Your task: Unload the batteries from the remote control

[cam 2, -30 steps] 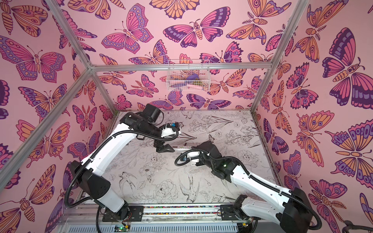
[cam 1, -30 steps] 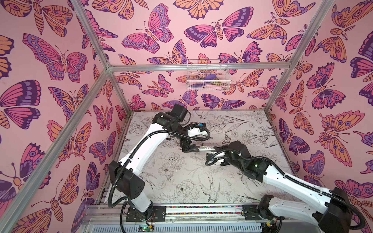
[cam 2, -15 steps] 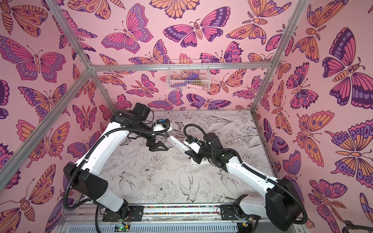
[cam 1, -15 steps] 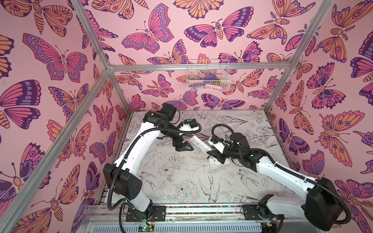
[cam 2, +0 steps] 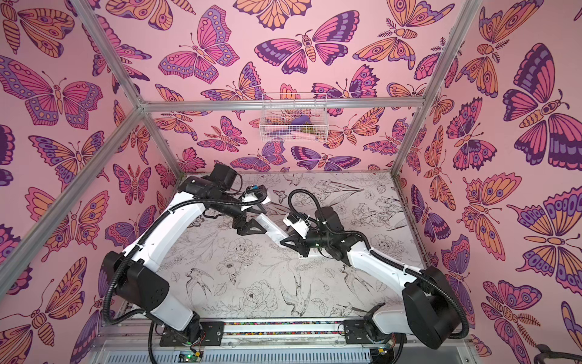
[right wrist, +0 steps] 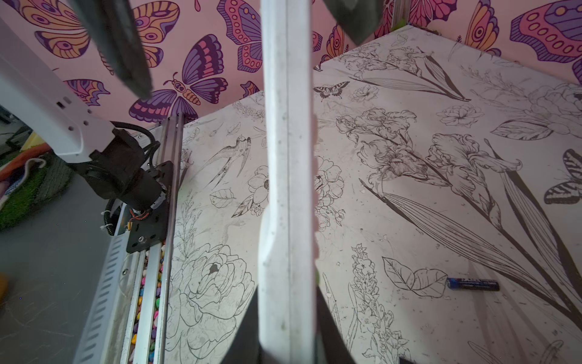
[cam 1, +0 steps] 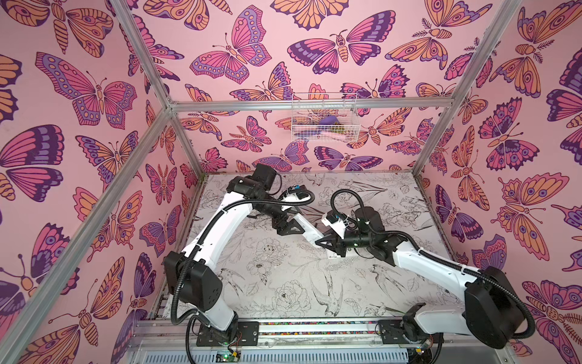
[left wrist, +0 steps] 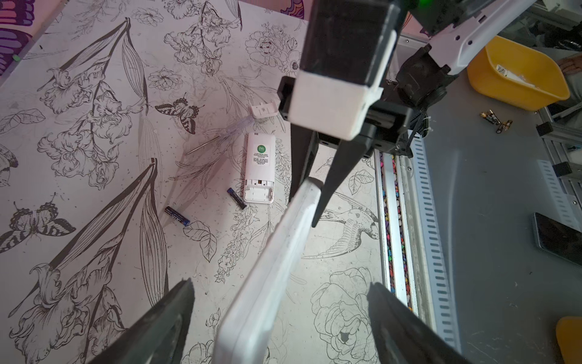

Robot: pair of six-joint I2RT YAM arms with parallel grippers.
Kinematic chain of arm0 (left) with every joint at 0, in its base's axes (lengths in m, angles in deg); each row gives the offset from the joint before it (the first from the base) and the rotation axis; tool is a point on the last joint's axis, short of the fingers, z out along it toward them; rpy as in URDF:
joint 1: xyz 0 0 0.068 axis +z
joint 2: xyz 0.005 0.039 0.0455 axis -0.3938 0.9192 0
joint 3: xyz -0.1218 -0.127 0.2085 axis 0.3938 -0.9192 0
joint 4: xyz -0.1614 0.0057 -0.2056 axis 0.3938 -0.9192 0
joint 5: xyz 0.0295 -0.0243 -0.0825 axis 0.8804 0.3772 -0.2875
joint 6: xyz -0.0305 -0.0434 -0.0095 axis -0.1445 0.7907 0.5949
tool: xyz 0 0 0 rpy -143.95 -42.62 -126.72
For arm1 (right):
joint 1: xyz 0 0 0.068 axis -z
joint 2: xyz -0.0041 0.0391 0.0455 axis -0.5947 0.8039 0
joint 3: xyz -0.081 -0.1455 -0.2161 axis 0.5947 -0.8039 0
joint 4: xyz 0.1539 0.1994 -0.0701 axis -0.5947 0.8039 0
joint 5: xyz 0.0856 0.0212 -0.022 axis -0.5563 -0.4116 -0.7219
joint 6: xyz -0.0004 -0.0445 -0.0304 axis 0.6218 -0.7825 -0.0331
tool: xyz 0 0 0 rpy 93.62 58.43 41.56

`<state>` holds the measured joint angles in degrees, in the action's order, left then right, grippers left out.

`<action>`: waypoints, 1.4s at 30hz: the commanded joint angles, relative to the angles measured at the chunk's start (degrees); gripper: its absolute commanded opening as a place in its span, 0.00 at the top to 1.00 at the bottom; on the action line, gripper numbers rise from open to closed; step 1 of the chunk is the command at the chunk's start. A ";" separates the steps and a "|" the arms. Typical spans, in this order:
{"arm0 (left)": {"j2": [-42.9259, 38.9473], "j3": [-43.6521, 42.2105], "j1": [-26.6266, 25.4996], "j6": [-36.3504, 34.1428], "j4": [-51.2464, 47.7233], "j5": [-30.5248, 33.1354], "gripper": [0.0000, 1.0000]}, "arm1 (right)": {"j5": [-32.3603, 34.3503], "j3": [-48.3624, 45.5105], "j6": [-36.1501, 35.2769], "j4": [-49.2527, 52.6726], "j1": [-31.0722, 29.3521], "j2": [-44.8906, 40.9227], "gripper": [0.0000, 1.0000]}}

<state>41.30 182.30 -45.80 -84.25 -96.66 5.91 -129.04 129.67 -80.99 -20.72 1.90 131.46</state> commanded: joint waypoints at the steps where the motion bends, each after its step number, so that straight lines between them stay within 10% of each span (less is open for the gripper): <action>1: 0.97 -1.49 0.02 0.26 0.95 -2.09 0.13 | -4.01 0.96 0.38 -1.11 -0.17 0.13 1.00; 20: -1.07 -7.19 -0.24 1.32 4.34 -6.95 0.75 | -3.05 -0.75 4.03 -5.74 0.93 -0.66 0.97; 36: -2.62 -12.23 1.92 8.76 11.10 -9.94 0.89 | 1.93 -6.50 13.06 -18.24 3.13 -1.65 0.40; 42: -5.28 -18.09 5.58 21.30 21.10 -10.64 0.94 | 14.89 -16.23 23.19 -30.81 6.63 -4.99 0.20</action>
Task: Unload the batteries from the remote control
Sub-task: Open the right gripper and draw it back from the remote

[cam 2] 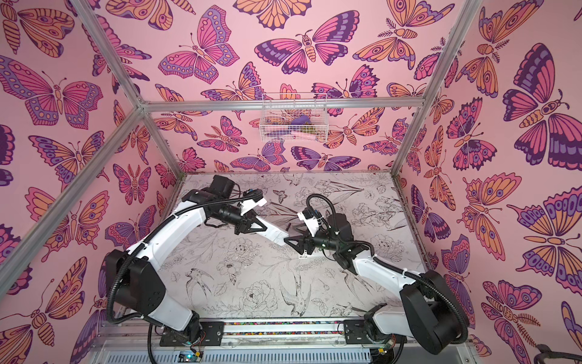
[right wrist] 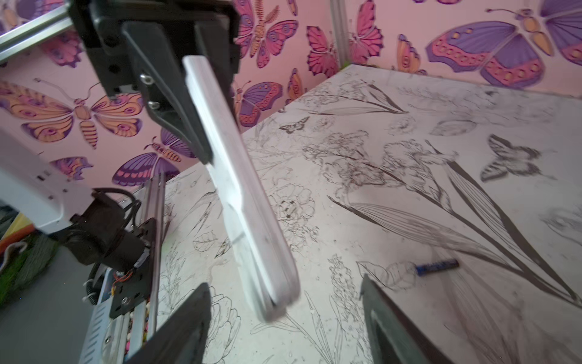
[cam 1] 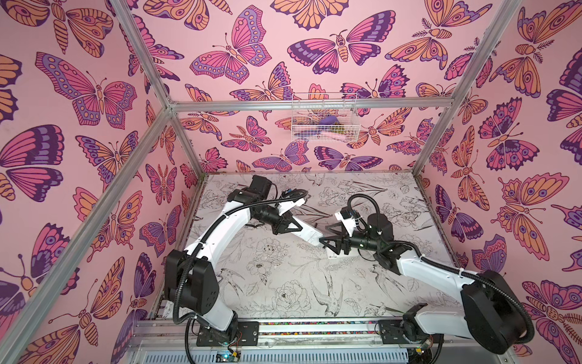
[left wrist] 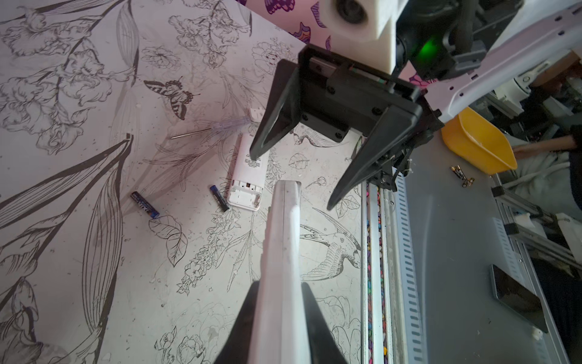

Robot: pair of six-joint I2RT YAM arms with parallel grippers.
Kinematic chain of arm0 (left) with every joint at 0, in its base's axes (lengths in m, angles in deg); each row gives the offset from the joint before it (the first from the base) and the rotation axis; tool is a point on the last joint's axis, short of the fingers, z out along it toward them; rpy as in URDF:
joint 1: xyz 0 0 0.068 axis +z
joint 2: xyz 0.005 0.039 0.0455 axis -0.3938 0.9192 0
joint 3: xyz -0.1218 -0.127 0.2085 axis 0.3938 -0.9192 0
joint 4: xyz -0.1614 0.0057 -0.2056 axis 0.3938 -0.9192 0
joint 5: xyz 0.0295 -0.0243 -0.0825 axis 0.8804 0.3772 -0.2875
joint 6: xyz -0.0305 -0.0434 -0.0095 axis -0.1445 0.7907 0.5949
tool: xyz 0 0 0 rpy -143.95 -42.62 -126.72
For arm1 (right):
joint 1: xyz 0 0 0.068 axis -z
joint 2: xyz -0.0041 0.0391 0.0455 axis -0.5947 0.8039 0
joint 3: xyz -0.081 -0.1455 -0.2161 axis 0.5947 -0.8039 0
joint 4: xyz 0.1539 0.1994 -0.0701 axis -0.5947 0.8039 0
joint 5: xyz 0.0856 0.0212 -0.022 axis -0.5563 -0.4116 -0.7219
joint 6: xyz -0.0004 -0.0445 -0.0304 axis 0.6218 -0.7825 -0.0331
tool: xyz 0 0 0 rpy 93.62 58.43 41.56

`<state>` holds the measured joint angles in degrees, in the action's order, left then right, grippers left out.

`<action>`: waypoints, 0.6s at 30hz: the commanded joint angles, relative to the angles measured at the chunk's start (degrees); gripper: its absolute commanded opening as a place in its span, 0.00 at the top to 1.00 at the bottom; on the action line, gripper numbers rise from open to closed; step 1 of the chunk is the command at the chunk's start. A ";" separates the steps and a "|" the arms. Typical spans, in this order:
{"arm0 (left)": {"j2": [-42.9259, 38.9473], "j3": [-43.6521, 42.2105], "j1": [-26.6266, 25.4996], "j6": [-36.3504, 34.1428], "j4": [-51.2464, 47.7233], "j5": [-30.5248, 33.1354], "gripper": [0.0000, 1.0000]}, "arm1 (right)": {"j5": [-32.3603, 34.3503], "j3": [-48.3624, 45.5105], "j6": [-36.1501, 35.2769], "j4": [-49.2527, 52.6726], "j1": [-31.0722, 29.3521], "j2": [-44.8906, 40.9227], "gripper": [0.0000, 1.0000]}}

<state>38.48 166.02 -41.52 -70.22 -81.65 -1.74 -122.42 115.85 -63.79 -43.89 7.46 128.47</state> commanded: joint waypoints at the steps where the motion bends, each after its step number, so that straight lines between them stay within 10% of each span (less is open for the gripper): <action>1: -3.28 -3.24 1.80 9.27 8.23 -3.29 0.94 | 12.47 -3.57 7.44 -7.92 1.09 -2.91 0.18; 10: -5.60 -18.55 9.06 41.93 34.67 1.71 0.97 | 22.22 -3.73 17.94 0.88 1.00 -5.54 0.27; 18: -6.17 -30.17 9.90 52.03 47.39 2.13 1.00 | 16.58 -1.61 29.04 2.09 1.00 -0.89 0.28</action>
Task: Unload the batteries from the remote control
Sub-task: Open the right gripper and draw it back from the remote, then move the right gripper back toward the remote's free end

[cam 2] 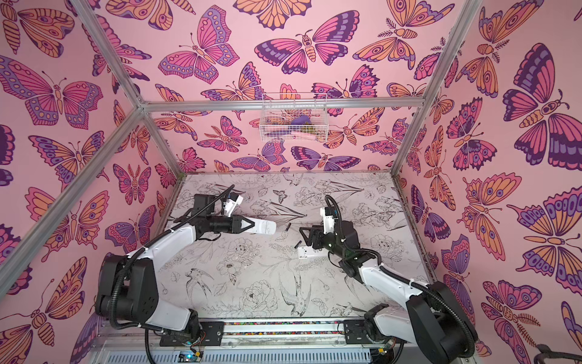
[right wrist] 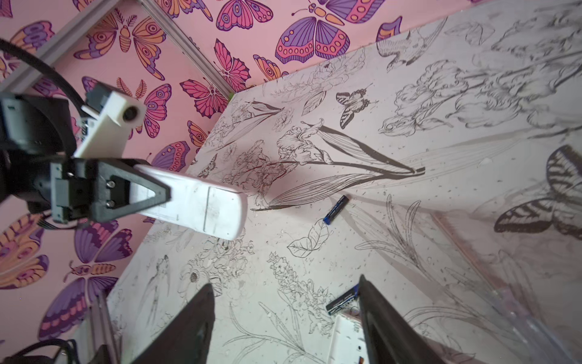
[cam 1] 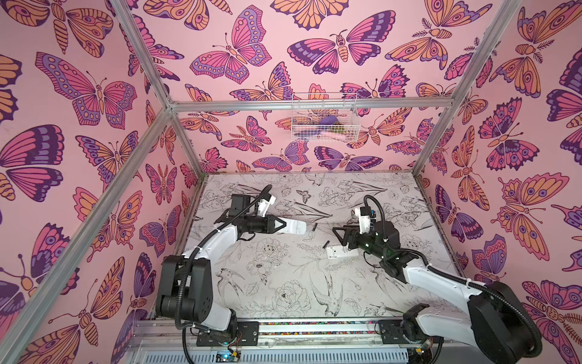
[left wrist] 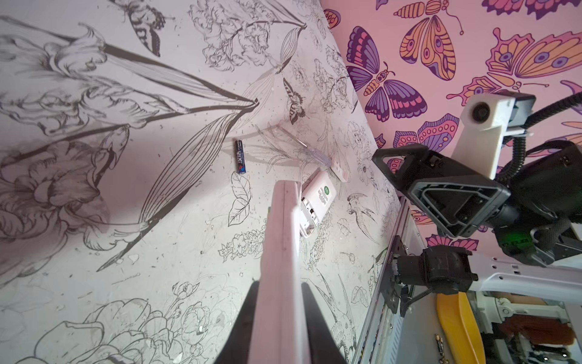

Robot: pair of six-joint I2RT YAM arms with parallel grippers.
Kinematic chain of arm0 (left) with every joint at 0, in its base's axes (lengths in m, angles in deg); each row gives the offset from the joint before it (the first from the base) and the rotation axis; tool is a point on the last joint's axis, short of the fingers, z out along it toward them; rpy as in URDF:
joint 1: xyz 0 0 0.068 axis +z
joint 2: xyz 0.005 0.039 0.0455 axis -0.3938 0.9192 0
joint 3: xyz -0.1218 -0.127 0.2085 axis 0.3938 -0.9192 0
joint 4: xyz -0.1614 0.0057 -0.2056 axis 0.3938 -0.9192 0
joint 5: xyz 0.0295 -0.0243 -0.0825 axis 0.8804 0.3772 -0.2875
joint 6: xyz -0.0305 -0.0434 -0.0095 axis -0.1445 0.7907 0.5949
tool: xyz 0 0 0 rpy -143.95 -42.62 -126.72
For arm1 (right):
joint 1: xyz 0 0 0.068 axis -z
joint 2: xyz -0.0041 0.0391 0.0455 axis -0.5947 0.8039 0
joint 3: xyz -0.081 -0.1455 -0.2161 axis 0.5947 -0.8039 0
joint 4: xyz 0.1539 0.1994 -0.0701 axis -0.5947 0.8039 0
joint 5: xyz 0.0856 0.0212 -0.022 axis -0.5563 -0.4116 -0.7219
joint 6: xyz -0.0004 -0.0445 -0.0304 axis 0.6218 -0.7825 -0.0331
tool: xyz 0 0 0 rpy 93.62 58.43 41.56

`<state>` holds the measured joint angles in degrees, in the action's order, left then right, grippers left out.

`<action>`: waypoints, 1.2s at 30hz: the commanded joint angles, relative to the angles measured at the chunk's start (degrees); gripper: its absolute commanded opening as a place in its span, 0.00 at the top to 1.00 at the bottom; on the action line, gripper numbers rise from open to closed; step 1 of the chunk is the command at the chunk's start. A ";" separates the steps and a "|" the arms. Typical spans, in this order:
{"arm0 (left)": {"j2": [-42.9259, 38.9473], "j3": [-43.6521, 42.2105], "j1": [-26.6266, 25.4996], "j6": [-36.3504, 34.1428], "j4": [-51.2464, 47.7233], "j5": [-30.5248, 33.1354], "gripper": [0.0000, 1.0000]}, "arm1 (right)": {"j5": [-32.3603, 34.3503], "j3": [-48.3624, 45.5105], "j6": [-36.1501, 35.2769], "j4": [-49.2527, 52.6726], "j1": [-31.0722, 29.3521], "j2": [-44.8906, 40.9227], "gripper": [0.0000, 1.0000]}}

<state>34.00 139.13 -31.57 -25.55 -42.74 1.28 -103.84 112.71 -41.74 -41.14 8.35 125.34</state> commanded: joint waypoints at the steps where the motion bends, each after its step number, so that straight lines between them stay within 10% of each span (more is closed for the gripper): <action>1: -1.56 -4.57 -0.09 8.38 9.83 -1.57 1.00 | -3.89 1.58 7.83 -1.98 0.11 3.44 0.28; 36: -1.21 -6.39 -3.45 14.67 21.00 -7.07 1.00 | -16.92 13.75 24.94 -12.24 -0.60 25.89 0.32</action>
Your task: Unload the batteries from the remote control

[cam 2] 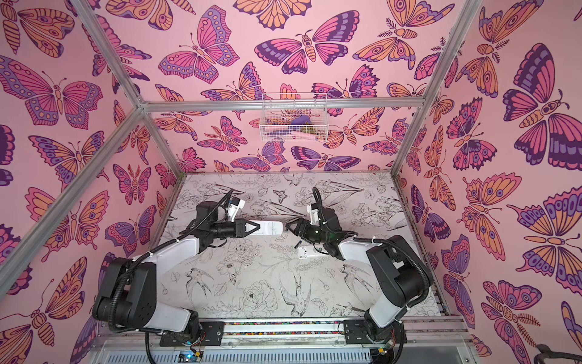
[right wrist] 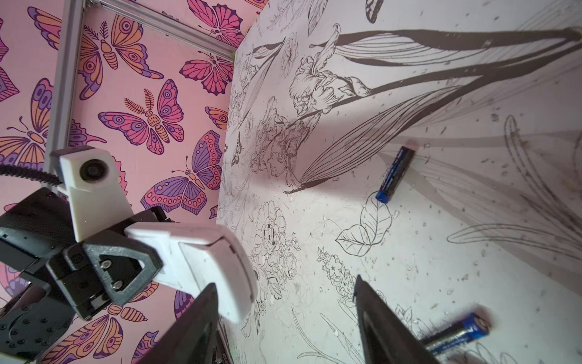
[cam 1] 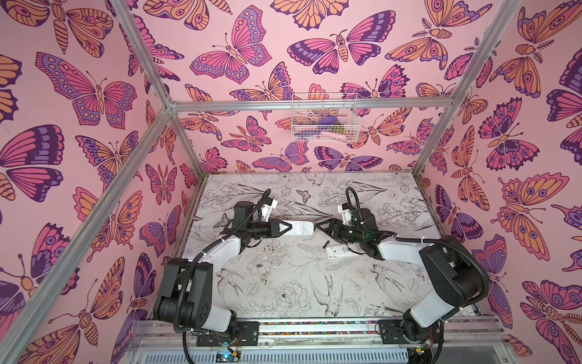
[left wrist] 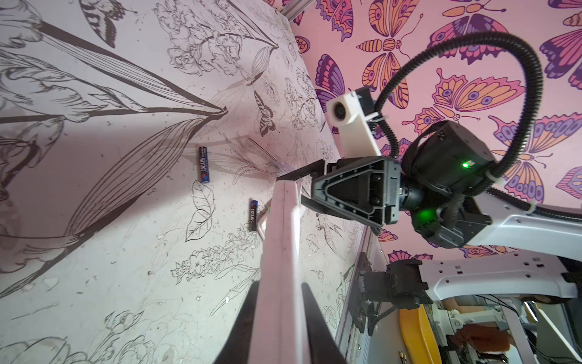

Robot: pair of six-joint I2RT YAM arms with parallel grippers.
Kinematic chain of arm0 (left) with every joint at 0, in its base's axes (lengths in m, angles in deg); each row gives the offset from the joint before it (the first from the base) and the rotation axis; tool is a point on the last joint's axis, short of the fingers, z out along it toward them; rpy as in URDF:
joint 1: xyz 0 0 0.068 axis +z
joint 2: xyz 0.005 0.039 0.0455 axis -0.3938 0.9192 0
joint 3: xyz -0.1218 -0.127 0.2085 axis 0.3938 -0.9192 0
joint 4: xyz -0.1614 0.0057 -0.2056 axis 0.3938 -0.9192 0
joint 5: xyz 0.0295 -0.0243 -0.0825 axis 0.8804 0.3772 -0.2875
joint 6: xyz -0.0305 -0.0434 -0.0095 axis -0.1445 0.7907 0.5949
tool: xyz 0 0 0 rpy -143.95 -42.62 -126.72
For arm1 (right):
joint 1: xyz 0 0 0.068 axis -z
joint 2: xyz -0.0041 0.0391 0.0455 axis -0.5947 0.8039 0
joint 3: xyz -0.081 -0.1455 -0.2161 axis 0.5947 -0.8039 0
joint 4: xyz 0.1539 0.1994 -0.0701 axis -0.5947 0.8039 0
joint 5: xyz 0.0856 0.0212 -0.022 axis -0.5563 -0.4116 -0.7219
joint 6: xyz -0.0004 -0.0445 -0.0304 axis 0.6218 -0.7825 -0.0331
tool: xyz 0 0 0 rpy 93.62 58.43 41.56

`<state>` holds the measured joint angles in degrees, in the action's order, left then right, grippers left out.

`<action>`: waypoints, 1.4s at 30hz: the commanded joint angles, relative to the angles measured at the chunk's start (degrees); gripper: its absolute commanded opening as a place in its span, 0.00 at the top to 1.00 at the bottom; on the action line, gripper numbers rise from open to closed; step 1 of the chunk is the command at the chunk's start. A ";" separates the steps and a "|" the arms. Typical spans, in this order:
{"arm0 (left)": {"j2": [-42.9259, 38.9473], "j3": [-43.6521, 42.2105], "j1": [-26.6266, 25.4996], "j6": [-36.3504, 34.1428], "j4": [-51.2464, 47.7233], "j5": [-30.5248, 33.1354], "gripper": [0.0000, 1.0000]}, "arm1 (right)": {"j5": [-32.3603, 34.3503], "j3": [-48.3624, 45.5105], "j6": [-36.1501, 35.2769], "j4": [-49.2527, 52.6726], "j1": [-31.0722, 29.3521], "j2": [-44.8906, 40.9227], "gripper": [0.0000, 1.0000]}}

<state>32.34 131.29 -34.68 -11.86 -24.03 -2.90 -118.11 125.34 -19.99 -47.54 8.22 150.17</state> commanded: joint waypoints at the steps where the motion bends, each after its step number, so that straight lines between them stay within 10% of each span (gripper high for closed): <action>1: 0.42 1.39 -0.30 0.92 2.54 -2.77 1.00 | -2.96 0.78 3.57 -6.81 -0.47 1.05 0.32; 42: 1.76 3.17 1.33 2.38 1.30 -1.36 1.00 | -9.02 5.02 15.97 -25.86 -3.44 12.34 0.40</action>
<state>33.48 132.97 -33.69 -9.87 -23.44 -4.47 -126.02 130.39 -5.72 -68.81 5.58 161.89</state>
